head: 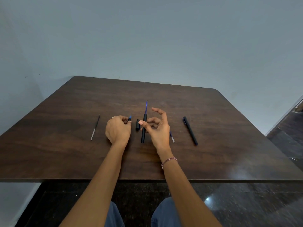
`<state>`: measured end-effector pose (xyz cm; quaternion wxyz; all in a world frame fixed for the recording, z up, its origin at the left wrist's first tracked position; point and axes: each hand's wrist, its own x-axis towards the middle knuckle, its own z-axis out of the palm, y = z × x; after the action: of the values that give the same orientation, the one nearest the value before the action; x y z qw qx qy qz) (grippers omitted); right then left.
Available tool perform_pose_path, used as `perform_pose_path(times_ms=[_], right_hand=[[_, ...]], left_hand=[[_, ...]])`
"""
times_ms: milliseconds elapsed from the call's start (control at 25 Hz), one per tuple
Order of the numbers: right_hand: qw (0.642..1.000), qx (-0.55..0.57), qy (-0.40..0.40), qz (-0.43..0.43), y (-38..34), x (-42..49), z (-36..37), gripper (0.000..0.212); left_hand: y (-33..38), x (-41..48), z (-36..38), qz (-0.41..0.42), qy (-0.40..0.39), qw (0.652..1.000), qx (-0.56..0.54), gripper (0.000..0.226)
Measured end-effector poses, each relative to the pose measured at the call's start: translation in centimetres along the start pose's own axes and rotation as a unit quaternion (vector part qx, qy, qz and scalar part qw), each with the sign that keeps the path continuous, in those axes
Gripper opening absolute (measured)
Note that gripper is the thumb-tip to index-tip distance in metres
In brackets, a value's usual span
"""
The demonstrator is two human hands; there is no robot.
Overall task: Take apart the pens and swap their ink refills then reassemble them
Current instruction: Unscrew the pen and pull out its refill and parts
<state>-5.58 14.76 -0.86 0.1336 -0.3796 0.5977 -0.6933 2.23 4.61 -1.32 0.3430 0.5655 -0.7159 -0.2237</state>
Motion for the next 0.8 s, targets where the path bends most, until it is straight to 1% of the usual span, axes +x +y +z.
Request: perform_pose_path(times_ms=[240, 320, 400, 440, 480, 520, 600, 640, 680, 720, 800], right_hand=[[1.000, 0.005, -0.001, 0.000, 0.2, 0.2, -0.1, 0.060], [1.000, 0.009, 0.000, 0.004, 0.3, 0.2, -0.1, 0.058], [1.000, 0.010, 0.002, 0.010, 0.4, 0.3, -0.2, 0.054], [1.000, 0.009, 0.001, 0.014, 0.5, 0.4, -0.2, 0.051], [1.000, 0.009, -0.003, 0.019, 0.5, 0.4, -0.2, 0.048], [1.000, 0.008, -0.010, 0.022, 0.6, 0.4, -0.2, 0.045], [0.999, 0.004, -0.033, 0.028, 0.7, 0.4, 0.0, 0.041], [0.998, 0.000, -0.049, 0.034, 0.8, 0.4, 0.0, 0.041], [0.997, -0.004, -0.067, 0.040, 0.9, 0.4, 0.1, 0.041], [0.996, -0.007, -0.080, 0.044, 0.9, 0.4, 0.2, 0.041], [0.995, -0.013, -0.091, 0.049, 1.0, 0.5, 0.2, 0.040]], left_hand=[[-0.3, 0.2, 0.4, 0.018, 0.013, 1.000, -0.011, 0.024], [-0.4, 0.3, 0.4, 0.018, 0.039, 0.998, -0.034, 0.027], [-0.5, 0.7, 0.1, 0.011, 0.084, 0.992, -0.096, 0.025], [-0.6, 0.9, -0.1, 0.008, 0.103, 0.983, -0.152, 0.022], [-0.8, 1.1, -0.2, 0.003, 0.111, 0.967, -0.228, 0.019], [-0.9, 1.2, -0.3, -0.010, 0.100, 0.942, -0.320, 0.018], [-0.7, 1.2, -0.7, -0.057, 0.015, 0.864, -0.500, 0.015], [-0.6, 1.2, -0.7, -0.072, -0.035, 0.831, -0.550, 0.012], [-0.5, 1.1, -0.8, -0.079, -0.079, 0.815, -0.568, 0.009], [-0.4, 0.9, -0.8, -0.078, -0.111, 0.808, -0.574, 0.006], [-0.3, 0.8, -0.9, -0.073, -0.146, 0.794, -0.585, 0.004]])
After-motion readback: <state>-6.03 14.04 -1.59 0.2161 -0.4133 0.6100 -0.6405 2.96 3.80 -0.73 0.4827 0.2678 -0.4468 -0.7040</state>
